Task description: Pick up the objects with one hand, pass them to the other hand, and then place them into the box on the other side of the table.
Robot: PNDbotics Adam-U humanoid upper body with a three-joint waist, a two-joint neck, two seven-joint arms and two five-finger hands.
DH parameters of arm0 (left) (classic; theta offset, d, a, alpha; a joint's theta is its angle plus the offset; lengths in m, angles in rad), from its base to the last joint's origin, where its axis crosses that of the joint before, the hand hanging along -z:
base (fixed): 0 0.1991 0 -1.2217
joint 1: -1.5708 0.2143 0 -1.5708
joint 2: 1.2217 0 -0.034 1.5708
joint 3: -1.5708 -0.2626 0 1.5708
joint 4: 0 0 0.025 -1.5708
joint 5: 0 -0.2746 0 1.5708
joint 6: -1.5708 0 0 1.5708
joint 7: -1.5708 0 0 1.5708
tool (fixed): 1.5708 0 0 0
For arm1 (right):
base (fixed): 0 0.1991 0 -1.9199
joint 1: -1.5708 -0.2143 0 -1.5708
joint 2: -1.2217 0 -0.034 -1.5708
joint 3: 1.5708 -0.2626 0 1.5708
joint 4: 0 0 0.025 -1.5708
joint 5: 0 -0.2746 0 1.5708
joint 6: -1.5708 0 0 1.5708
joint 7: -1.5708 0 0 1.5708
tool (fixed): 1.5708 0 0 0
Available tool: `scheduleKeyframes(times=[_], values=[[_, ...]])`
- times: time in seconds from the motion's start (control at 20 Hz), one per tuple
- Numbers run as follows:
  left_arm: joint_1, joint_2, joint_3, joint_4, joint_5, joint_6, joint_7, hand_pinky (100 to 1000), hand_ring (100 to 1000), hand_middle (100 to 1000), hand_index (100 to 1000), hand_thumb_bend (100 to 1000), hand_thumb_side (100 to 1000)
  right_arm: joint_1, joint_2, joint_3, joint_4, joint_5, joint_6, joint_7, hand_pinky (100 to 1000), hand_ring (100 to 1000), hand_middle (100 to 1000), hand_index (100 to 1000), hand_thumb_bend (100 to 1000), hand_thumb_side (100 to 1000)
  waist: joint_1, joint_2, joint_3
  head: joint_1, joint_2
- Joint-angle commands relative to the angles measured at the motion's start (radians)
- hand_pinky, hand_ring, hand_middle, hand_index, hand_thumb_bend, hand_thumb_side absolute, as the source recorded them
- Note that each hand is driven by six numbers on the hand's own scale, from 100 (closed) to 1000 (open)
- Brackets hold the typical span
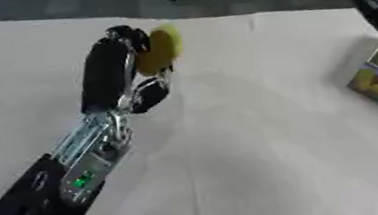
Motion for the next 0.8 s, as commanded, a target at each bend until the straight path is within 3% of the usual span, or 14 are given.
scheduleKeyframes(times=[0.05, 0.15, 0.8], values=[[-0.019, -0.012, 0.013, 0.009, -0.013, -0.006, 0.022, 443, 474, 418, 396, 204, 100, -0.02, -0.02, 0.0, 0.011, 0.014, 0.046, 0.102, 761, 805, 789, 957, 228, 529, -0.012, -0.039, 0.001, -0.008, -0.009], [-0.019, -0.015, 0.014, 0.019, -0.015, -0.008, 0.031, 442, 473, 417, 395, 207, 100, -0.025, -0.018, 0.007, 0.016, 0.015, 0.042, 0.124, 760, 805, 784, 957, 260, 490, -0.011, -0.04, 0.001, -0.007, -0.011], [-0.024, -0.034, 0.018, 0.092, -0.032, -0.007, 0.079, 435, 469, 410, 390, 231, 100, -0.04, -0.01, 0.048, 0.018, -0.02, 0.053, 0.139, 763, 808, 791, 980, 232, 474, -0.014, -0.038, 0.001, 0.008, -0.007]])
